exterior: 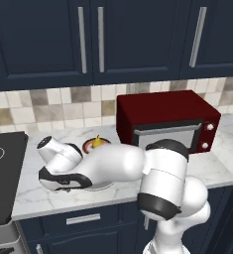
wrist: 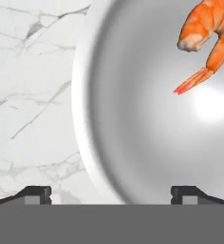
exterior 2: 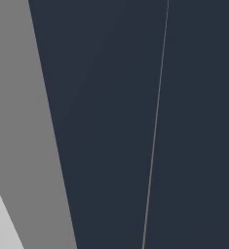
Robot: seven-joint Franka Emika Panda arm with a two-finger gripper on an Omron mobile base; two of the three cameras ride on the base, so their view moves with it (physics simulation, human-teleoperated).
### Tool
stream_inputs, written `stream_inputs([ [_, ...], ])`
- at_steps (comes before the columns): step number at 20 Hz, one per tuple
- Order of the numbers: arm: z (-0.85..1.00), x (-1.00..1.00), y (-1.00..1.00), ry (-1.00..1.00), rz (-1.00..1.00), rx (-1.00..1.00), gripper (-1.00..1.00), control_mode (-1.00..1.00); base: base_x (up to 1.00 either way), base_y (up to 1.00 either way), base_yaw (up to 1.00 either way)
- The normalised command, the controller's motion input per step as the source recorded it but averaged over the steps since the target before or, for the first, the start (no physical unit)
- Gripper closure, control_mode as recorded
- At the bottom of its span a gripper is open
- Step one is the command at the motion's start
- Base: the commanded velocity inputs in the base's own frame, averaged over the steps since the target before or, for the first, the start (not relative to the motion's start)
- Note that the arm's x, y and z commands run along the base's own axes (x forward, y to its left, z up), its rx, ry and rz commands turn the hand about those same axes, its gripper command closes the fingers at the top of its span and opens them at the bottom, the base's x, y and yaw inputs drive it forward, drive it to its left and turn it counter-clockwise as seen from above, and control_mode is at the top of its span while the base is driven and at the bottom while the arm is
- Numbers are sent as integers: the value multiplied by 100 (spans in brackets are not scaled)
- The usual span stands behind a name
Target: Remove the pear from the bowl and place it on the small plate. Then place the bowl with only the shrimp in the microwave, close the door, and press the start button to microwave the shrimp.
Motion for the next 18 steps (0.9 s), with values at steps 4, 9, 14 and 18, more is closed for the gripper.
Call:
stream_inputs([
  [4,-25,19,0,1,0,-6,-100,-100,0,0,0],
  [9,-5,14,0,0,0,-13,-100,-100,0,0,0],
  [14,-8,8,0,0,0,-10,100,-100,0,0,0],
  [18,-11,0,-11,0,1,-1,100,-100,0,0,0],
])
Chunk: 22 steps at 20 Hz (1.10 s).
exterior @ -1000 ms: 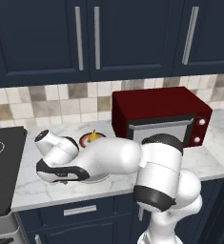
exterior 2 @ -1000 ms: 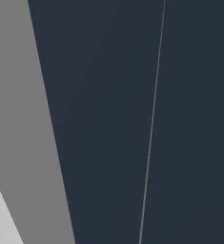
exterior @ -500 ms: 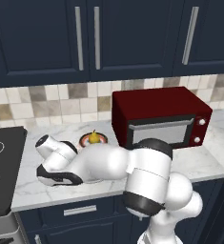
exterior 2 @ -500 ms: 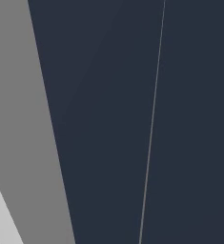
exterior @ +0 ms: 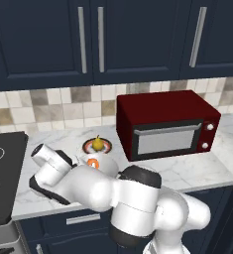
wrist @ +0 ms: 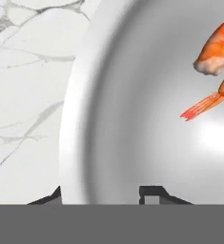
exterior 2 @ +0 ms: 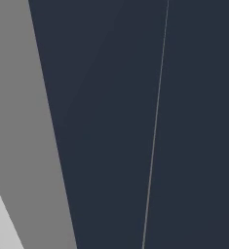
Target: Remove the pear from the bowl and place it on the small plate. Then place the bowl with only the shrimp in the microwave, close the door, and press the start button to microwave the shrimp.
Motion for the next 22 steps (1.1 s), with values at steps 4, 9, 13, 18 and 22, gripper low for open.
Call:
stream_inputs([
  [4,-11,0,-14,0,2,0,100,-100,0,0,0],
  [9,0,0,-11,0,2,0,100,-100,0,0,0],
  [13,25,0,0,0,5,2,100,-100,0,0,0],
  [18,57,-9,0,0,7,0,100,-100,0,0,0],
  [22,59,-24,0,-4,4,0,100,-100,0,0,0],
])
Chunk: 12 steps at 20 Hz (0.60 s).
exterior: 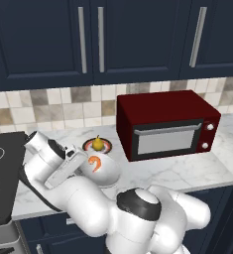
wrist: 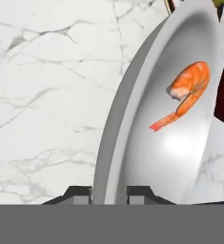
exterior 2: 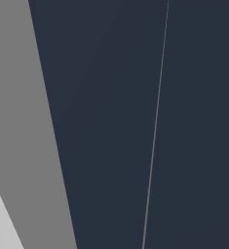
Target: Remove the pear from the bowl and place it on the small plate. Then place the bowl with only the shrimp in the microwave, close the door, and press the start button to microwave the shrimp.
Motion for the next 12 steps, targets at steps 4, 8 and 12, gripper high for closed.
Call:
stream_inputs([
  [4,49,-12,0,-1,5,-2,100,-100,0,0,0],
  [8,62,-22,7,5,5,-1,100,-100,0,0,0],
  [12,72,-45,0,6,7,-1,100,-100,0,0,0],
])
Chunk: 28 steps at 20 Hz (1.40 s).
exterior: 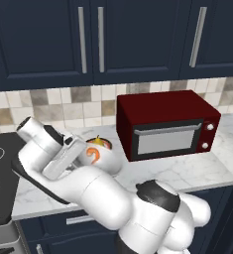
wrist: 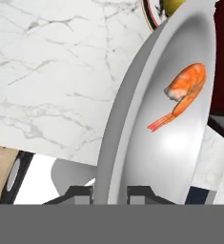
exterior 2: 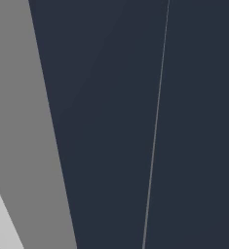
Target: Remove the pear from the bowl and place it on the small plate. Then place the bowl with only the shrimp in the microwave, close the door, and press the start button to microwave the shrimp.
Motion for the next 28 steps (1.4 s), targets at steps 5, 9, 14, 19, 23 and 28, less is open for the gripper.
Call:
stream_inputs([
  [5,76,-82,0,-2,0,-7,100,-100,0,0,0],
  [9,73,-85,-12,-12,0,-13,100,-100,0,0,0],
  [14,62,-45,-38,-16,0,-14,100,-100,0,0,0],
  [19,56,-30,-47,-20,0,-16,100,-100,0,0,0],
  [23,40,-30,-63,-12,0,-5,100,-100,0,0,0],
  [28,44,-4,-82,-5,0,0,100,-100,0,0,0],
])
